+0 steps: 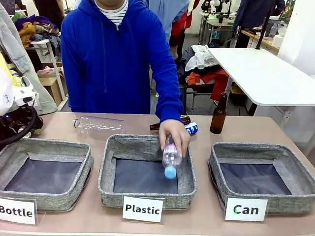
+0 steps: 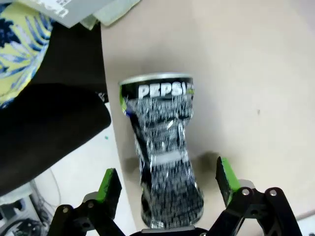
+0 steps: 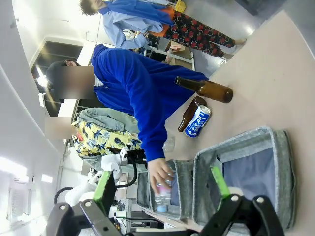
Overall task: Sort the can waste into the basket.
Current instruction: Pick up the can waste from the table and place it in the right Fabric basket.
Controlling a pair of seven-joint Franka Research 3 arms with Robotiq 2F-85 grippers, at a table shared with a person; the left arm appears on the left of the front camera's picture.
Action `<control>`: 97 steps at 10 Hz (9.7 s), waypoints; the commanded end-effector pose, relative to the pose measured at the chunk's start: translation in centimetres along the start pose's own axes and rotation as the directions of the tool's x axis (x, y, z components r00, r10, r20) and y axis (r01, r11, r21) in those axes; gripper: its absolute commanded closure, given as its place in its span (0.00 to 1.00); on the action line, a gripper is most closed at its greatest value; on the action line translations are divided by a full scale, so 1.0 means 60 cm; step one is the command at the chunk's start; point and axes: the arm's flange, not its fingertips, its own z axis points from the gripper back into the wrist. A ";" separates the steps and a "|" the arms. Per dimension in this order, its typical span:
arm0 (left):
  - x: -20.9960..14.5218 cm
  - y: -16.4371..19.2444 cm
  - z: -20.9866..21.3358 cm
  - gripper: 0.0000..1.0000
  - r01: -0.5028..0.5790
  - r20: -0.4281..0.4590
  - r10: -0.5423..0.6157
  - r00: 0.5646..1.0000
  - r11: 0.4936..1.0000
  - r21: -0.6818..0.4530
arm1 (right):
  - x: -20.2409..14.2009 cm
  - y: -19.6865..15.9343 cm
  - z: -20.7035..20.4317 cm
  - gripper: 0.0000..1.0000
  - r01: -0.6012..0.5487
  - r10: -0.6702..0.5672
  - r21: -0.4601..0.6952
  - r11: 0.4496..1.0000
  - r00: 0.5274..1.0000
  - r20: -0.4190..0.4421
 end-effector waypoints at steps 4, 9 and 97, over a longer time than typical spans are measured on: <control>0.015 -0.008 -0.009 0.31 0.026 0.135 -0.027 0.990 1.000 0.004 | 0.007 0.001 -0.002 0.00 -0.028 0.027 0.022 0.999 0.999 0.017; 0.017 -0.010 0.000 1.00 0.040 0.137 -0.043 0.990 0.999 0.024 | 0.007 0.001 -0.002 0.00 -0.028 0.027 0.022 0.999 0.999 0.017; -0.504 0.398 0.547 0.00 0.303 0.430 0.589 0.684 0.306 -0.902 | -0.198 0.157 -0.190 0.00 0.024 0.005 0.042 0.999 0.815 -0.580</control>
